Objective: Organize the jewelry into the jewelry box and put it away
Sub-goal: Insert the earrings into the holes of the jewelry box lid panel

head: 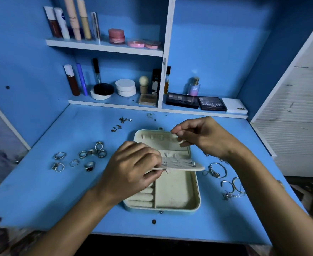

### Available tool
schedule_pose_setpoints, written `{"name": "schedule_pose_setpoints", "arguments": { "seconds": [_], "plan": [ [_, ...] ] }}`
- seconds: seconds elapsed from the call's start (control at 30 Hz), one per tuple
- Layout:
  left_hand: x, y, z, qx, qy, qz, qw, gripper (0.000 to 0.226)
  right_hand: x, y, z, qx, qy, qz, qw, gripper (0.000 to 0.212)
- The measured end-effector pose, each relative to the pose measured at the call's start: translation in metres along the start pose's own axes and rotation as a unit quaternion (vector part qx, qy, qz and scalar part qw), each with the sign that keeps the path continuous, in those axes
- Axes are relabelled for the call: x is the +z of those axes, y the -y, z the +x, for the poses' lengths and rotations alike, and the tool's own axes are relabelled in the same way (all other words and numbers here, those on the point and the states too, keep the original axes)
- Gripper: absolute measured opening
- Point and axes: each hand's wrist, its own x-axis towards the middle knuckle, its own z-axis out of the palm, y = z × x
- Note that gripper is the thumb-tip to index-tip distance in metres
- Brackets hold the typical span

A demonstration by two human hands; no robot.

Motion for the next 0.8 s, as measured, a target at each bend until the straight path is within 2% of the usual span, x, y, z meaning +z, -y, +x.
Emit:
{"name": "schedule_pose_setpoints", "arguments": {
  "seconds": [0.17, 0.43, 0.63, 0.8],
  "plan": [
    [0.001, -0.001, -0.005, 0.008, 0.013, -0.012, 1.000, 0.030, 0.005, -0.002, 0.001, 0.002, 0.044, -0.051, 0.998, 0.016],
    [0.004, -0.001, -0.011, 0.014, 0.017, -0.039, 0.999, 0.025, 0.011, 0.001, -0.002, 0.009, 0.103, -0.118, 0.988, 0.015],
    [0.004, -0.001, -0.012, 0.014, 0.020, -0.044, 0.999, 0.025, 0.013, 0.005, -0.005, 0.002, 0.107, -0.129, 0.986, 0.018],
    [0.005, -0.001, -0.013, 0.006, 0.018, -0.044, 0.999, 0.023, 0.014, 0.014, -0.008, -0.024, 0.141, -0.136, 0.980, 0.021]
  ]
}}
